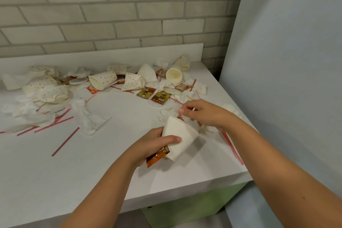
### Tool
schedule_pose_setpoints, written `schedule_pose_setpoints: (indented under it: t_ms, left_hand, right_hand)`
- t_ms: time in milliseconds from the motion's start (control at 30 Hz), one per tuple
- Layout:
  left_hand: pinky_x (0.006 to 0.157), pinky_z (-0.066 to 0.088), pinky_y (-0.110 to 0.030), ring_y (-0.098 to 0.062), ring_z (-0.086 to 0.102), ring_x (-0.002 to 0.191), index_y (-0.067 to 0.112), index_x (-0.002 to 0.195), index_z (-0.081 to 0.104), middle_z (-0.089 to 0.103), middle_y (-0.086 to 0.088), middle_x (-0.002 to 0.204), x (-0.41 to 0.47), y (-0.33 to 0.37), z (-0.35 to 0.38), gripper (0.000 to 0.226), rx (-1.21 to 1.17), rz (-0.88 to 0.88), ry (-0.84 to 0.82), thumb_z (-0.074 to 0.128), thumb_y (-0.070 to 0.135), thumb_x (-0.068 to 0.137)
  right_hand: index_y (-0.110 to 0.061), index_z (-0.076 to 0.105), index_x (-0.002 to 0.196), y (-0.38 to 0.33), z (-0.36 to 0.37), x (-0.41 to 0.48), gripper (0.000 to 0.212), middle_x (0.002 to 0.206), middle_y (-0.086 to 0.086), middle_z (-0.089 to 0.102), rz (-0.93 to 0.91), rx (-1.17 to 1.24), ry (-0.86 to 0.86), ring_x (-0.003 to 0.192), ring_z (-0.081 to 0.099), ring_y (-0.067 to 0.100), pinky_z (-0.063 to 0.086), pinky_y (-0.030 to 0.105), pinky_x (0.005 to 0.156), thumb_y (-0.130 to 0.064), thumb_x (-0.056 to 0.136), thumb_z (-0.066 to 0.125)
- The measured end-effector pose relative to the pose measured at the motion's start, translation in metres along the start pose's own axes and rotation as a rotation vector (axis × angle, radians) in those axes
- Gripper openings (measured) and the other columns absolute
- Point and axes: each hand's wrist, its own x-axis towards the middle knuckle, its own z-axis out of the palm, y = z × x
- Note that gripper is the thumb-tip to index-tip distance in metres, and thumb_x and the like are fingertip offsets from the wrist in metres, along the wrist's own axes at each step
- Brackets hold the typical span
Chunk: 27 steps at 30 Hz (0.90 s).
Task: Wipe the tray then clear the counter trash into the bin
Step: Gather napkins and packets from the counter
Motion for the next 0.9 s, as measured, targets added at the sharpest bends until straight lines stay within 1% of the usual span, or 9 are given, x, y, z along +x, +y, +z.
schedule_pose_setpoints:
  t_ms: [100,200,267,333,500,633,733,800,900]
  left_hand:
    - [0.072,0.050,-0.023,-0.014,0.061,0.097,0.030,0.126,0.041,0.060,0.004,0.112,-0.002,-0.004,-0.005,0.046,-0.026,0.021,0.120,0.062,0.032,0.085]
    - [0.070,0.050,-0.024,-0.016,0.059,0.097,0.037,0.133,0.025,0.053,0.003,0.115,-0.004,-0.008,-0.010,0.062,-0.050,0.061,0.228,0.063,0.031,0.084]
    - [0.069,0.051,-0.024,-0.017,0.058,0.098,0.044,0.132,0.020,0.049,0.001,0.118,-0.007,-0.010,-0.013,0.066,-0.044,0.107,0.267,0.064,0.030,0.084]
    - [0.071,0.052,-0.026,-0.018,0.059,0.096,0.046,0.126,0.024,0.050,0.001,0.114,-0.009,-0.013,-0.016,0.061,-0.022,0.150,0.307,0.065,0.029,0.084]
    - [0.064,0.050,-0.024,-0.018,0.060,0.086,0.033,0.112,0.029,0.052,0.001,0.100,-0.016,-0.021,-0.025,0.043,0.012,0.173,0.413,0.063,0.027,0.085]
    - [0.062,0.050,-0.023,-0.017,0.061,0.083,0.029,0.108,0.031,0.055,0.001,0.097,-0.027,-0.030,-0.035,0.035,-0.003,0.174,0.488,0.059,0.031,0.088]
    - [0.066,0.052,-0.028,-0.023,0.062,0.086,0.032,0.099,0.036,0.057,-0.003,0.099,-0.039,-0.037,-0.048,0.024,-0.013,0.165,0.546,0.058,0.035,0.088]
    - [0.066,0.052,-0.030,-0.026,0.062,0.086,0.033,0.088,0.039,0.059,-0.005,0.097,-0.047,-0.040,-0.058,0.019,0.006,0.172,0.576,0.057,0.036,0.088]
    - [0.069,0.049,-0.033,-0.027,0.061,0.086,0.031,0.080,0.044,0.061,-0.004,0.094,-0.067,-0.044,-0.075,0.017,0.061,0.176,0.631,0.058,0.036,0.088]
  right_hand:
    - [-0.018,0.048,0.132,0.013,-0.008,0.018,0.053,0.133,0.005,0.044,0.108,-0.312,0.225,0.112,0.051,0.020,0.044,0.030,0.089,-0.046,0.088,0.057]
    - [-0.020,0.020,0.147,0.026,0.000,0.031,0.094,0.147,0.008,0.028,0.229,-0.497,0.118,0.129,0.041,0.028,0.042,0.040,0.098,-0.056,0.074,0.068]
    - [-0.021,0.011,0.149,0.031,0.011,0.036,0.104,0.147,0.007,0.027,0.248,-0.562,0.078,0.131,0.039,0.029,0.042,0.041,0.097,-0.056,0.071,0.071]
    - [-0.020,0.013,0.148,0.033,0.017,0.041,0.097,0.146,0.007,0.030,0.231,-0.557,0.102,0.131,0.040,0.029,0.043,0.039,0.095,-0.048,0.076,0.071]
    - [-0.015,0.036,0.139,0.026,0.019,0.046,0.054,0.132,0.011,0.052,0.147,-0.514,0.179,0.120,0.049,0.028,0.044,0.034,0.091,-0.020,0.090,0.058]
    - [-0.012,0.045,0.136,0.009,0.020,0.042,0.043,0.132,0.013,0.052,0.127,-0.384,0.255,0.118,0.051,0.028,0.044,0.031,0.091,-0.017,0.093,0.053]
    - [0.000,0.063,0.106,-0.015,0.015,0.042,0.024,0.104,0.018,0.063,0.016,-0.328,0.310,0.085,0.054,0.023,0.039,0.027,0.068,-0.017,0.092,0.055]
    - [0.001,0.055,0.077,-0.036,0.015,0.038,0.025,0.071,0.015,0.051,-0.063,-0.273,0.318,0.066,0.042,0.019,0.029,0.025,0.055,-0.019,0.091,0.057]
    - [-0.010,0.043,0.064,-0.072,0.027,0.029,0.032,0.059,0.000,0.036,-0.148,-0.141,0.252,0.055,0.033,0.013,0.023,0.024,0.050,-0.018,0.092,0.057]
